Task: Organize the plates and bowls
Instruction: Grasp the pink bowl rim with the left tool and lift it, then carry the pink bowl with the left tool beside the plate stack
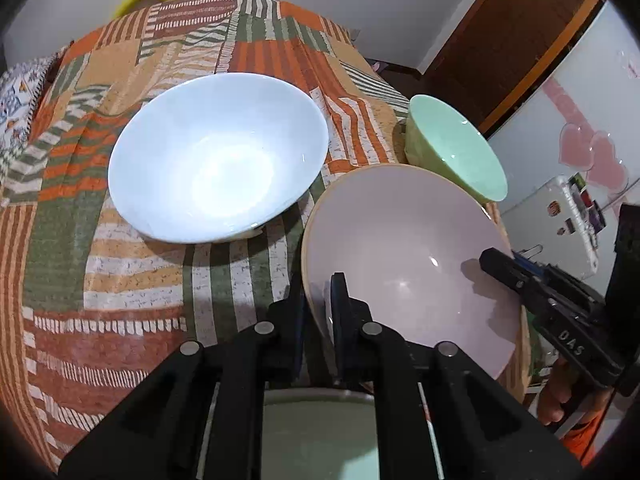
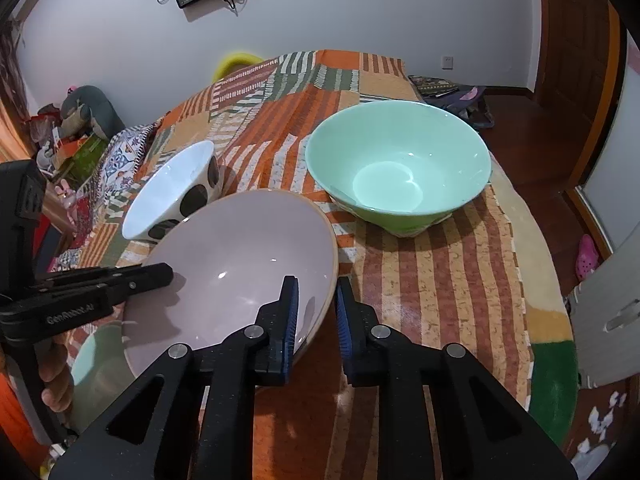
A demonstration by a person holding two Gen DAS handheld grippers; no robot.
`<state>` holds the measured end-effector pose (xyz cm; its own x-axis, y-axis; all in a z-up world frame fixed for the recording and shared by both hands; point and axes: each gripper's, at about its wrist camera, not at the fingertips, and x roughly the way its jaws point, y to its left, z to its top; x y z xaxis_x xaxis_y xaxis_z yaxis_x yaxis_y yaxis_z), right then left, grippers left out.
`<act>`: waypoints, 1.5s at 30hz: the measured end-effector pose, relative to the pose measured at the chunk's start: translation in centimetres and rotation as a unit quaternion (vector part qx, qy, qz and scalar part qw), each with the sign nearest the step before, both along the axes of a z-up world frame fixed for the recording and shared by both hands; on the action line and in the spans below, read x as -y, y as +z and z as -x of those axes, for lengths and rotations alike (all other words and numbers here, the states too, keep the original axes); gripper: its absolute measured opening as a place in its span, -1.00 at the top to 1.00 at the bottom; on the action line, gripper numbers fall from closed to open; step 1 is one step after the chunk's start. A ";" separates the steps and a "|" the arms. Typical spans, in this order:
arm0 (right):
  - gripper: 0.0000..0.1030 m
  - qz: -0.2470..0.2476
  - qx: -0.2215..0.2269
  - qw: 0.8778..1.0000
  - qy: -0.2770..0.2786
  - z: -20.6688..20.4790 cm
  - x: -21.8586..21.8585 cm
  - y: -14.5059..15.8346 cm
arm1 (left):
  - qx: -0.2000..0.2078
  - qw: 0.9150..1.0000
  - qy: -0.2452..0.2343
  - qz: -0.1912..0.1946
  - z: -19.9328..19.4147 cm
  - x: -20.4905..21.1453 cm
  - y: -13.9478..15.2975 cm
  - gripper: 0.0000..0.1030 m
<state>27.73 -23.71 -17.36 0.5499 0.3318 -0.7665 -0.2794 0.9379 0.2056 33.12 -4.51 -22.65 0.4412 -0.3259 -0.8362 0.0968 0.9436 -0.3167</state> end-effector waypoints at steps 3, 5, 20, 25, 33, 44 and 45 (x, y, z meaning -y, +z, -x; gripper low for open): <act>0.75 0.009 0.007 1.000 0.002 0.5 0.0 0.5 | -0.001 1.000 0.003 0.000 0.4 0.1 0.5 0.79; 0.75 0.019 0.013 1.000 0.005 0.7 -0.3 0.7 | 0.004 1.000 0.000 -0.012 0.8 0.4 0.7 0.79; 0.76 0.015 0.053 0.998 0.014 3.2 -0.5 4.5 | 0.058 0.998 0.003 -0.016 5.6 -0.1 5.5 0.79; 0.76 0.010 0.067 0.997 0.029 4.4 -1.6 5.8 | 0.074 0.997 0.014 -0.022 7.7 -1.6 7.3 0.79; 0.76 0.007 0.088 0.994 0.070 6.3 -5.0 7.3 | 0.094 0.994 0.052 -0.028 12.0 -5.5 9.7 0.79; 0.76 -0.013 0.097 0.985 0.144 8.7 -11.7 7.6 | 0.120 0.984 0.123 -0.047 18.2 -12.5 12.1 0.79; 0.76 -0.015 0.097 0.984 0.150 8.8 -12.3 7.6 | 0.120 0.983 0.133 -0.047 18.8 -13.4 12.2 0.79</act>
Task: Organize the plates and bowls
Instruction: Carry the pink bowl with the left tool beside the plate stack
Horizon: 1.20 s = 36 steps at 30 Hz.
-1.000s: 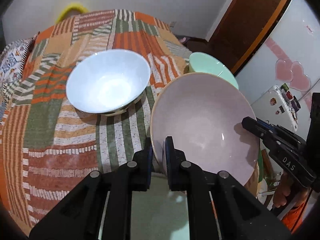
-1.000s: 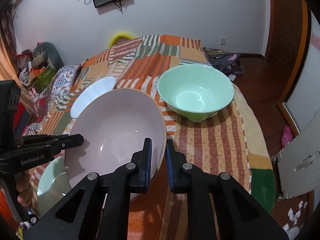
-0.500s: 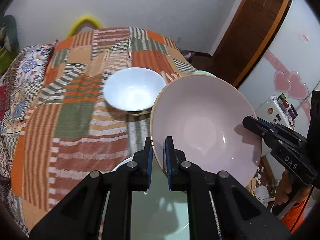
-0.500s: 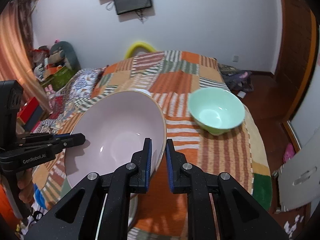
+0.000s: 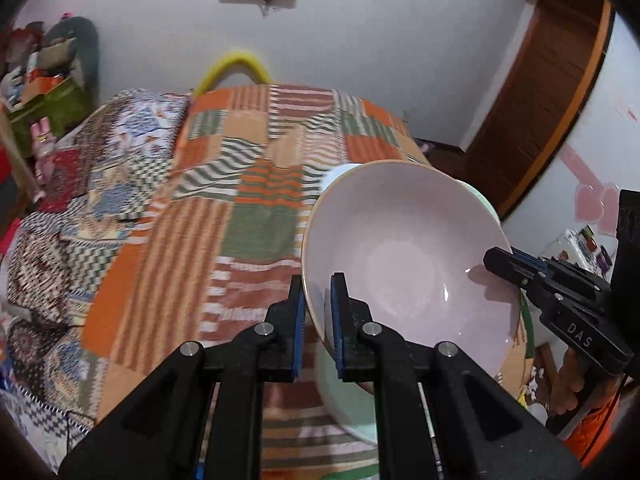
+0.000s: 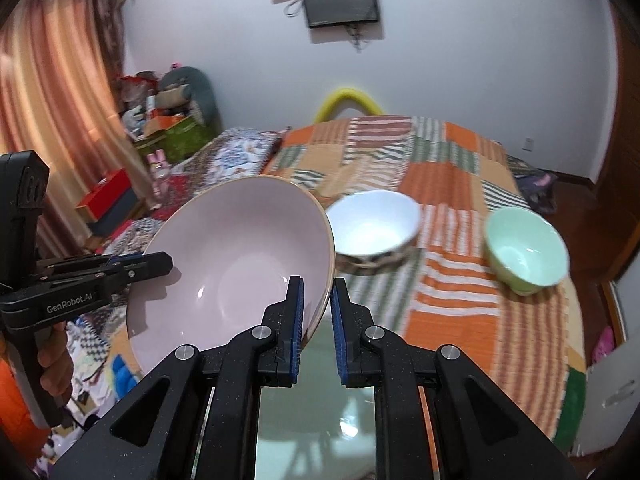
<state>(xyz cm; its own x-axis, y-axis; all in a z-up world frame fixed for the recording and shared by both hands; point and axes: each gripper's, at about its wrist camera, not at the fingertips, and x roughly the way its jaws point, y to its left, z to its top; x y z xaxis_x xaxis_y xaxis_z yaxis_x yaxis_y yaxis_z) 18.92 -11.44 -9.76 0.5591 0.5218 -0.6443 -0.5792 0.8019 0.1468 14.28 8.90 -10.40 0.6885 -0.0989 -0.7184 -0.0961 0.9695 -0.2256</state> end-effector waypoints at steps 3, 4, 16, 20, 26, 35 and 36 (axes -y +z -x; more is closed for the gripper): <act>0.76 0.000 -0.001 1.000 0.019 0.4 -1.9 -0.2 | -0.001 1.000 0.022 0.000 1.4 -1.8 0.0 0.79; 0.76 -0.001 -0.003 1.000 0.027 0.6 -2.7 -0.4 | -0.003 1.000 0.028 0.000 1.8 -2.2 0.0 0.79; 0.76 0.025 -0.053 0.995 0.082 1.5 -8.5 -4.4 | -0.038 0.996 0.081 0.010 5.2 -7.5 -3.4 0.79; 0.76 0.043 -0.067 0.993 0.093 2.2 -9.9 -5.7 | -0.056 0.993 0.096 0.031 5.5 -9.0 -5.5 0.79; 0.76 0.073 -0.086 0.989 0.101 2.1 -11.6 -7.8 | -0.077 0.990 0.109 0.039 5.7 -10.2 -8.3 0.79; 0.76 0.098 -0.111 0.984 0.099 2.0 -13.5 -10.6 | -0.111 0.983 0.131 0.062 5.4 -11.6 -12.2 0.79; 0.76 0.102 -0.110 0.984 0.100 2.1 -13.7 -10.7 | -0.113 0.983 0.133 0.063 5.4 -11.7 -12.5 0.79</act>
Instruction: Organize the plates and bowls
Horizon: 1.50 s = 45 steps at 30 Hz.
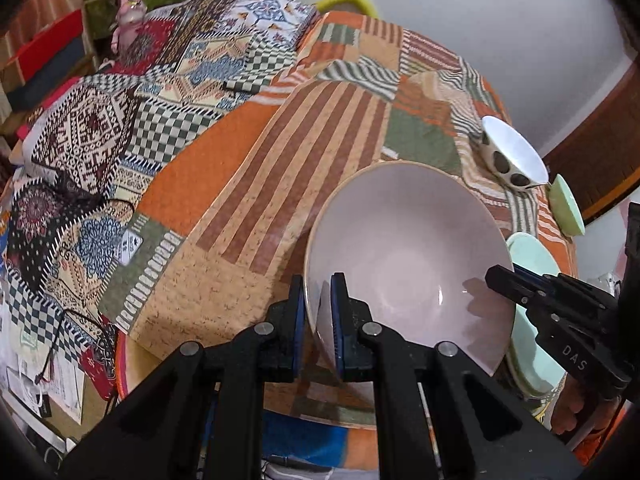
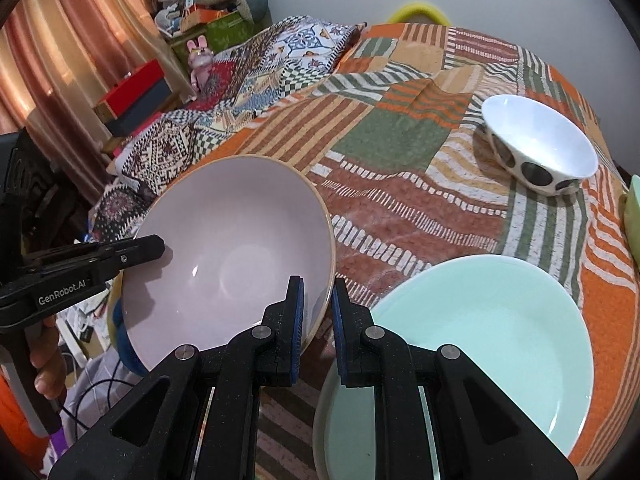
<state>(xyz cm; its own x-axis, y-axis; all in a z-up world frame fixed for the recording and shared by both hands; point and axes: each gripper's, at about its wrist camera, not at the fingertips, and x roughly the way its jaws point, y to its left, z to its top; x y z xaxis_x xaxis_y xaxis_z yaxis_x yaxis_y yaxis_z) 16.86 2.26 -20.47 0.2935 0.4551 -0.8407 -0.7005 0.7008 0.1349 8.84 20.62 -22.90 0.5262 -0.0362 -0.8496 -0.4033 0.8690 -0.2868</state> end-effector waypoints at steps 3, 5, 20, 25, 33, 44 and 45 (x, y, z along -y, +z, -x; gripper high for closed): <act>0.76 0.004 0.000 1.000 -0.001 -0.1 -0.4 -0.4 | -0.001 1.000 0.005 0.002 0.1 -0.2 -0.5 0.79; 0.76 0.005 -0.001 1.000 -0.002 -0.1 -0.6 -0.6 | 0.002 1.000 0.007 0.004 0.1 -0.3 -0.7 0.79; 0.56 0.002 0.023 1.000 0.003 -0.4 -0.1 0.7 | 0.013 1.000 0.018 -0.005 0.3 -0.2 0.3 0.79; 0.34 -0.028 0.052 0.998 -0.008 -0.3 2.0 3.5 | 0.046 0.998 0.011 -0.038 0.7 0.4 4.1 0.78; 0.24 -0.070 0.090 0.992 -0.050 -1.1 6.7 7.7 | 0.107 0.990 -0.037 -0.083 -0.8 4.4 10.3 0.71; 0.24 -0.090 0.157 0.978 -0.107 -4.0 12.3 12.1 | 0.149 0.975 -0.110 -0.120 -6.8 10.2 15.4 0.69; 0.24 -0.091 0.160 0.976 -0.113 -4.6 12.7 12.3 | 0.150 0.974 -0.115 -0.125 -7.8 10.8 15.6 0.63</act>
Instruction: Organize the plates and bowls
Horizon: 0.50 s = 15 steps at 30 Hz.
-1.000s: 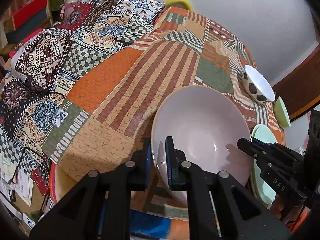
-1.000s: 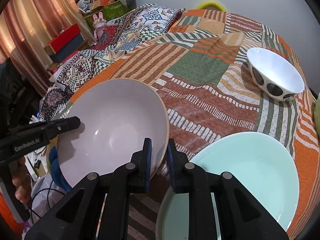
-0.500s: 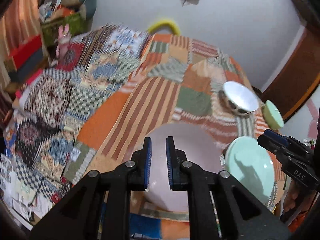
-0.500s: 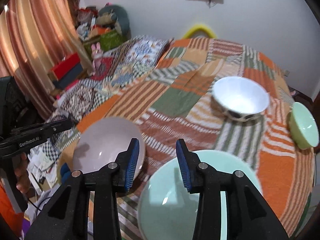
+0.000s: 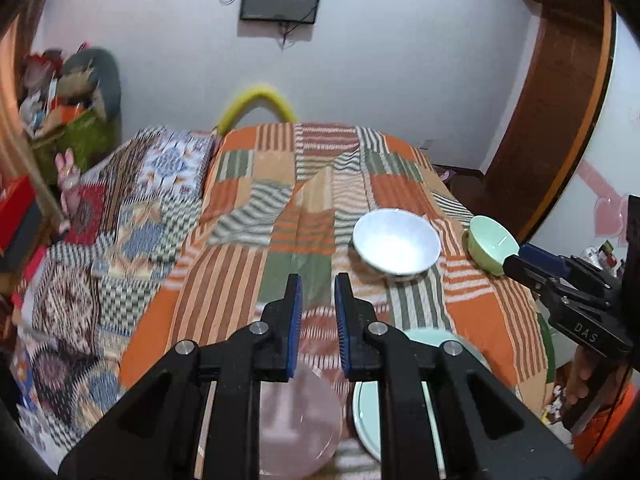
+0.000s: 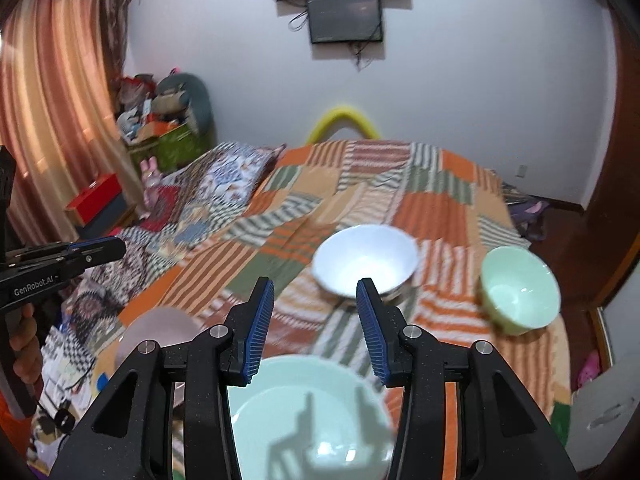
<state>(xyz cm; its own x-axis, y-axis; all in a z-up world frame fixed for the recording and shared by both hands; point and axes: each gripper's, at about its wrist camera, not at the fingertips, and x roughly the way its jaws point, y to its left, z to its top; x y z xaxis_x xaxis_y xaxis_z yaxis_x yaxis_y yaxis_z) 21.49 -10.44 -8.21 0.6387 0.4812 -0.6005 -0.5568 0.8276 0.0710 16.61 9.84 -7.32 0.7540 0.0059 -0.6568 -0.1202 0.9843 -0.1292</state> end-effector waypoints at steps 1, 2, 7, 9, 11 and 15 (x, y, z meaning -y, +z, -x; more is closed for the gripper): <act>0.24 0.000 0.001 1.000 -0.004 -0.4 0.3 0.1 | 0.000 1.000 -0.004 -0.001 -0.7 0.3 0.1 0.57; 0.24 -0.001 0.001 1.000 -0.008 -0.8 0.6 0.1 | -0.001 1.000 -0.008 0.001 -1.4 0.5 0.1 0.42; 0.23 -0.009 -0.009 1.000 -0.026 -3.4 1.8 -0.3 | -0.017 0.999 -0.026 0.014 -6.0 1.6 -0.8 0.23; 0.23 -0.012 -0.017 0.999 -0.033 -4.5 2.0 -0.8 | -0.026 0.999 -0.031 0.014 -7.7 2.0 -1.4 0.22; 0.23 -0.013 -0.027 0.999 -0.039 -5.7 2.4 -1.3 | -0.035 0.999 -0.035 0.011 -9.3 2.4 -2.2 0.17; 0.23 -0.007 -0.045 0.998 -0.048 -7.6 2.8 -2.9 | -0.065 0.997 -0.044 0.003 -12.7 3.0 -4.8 0.16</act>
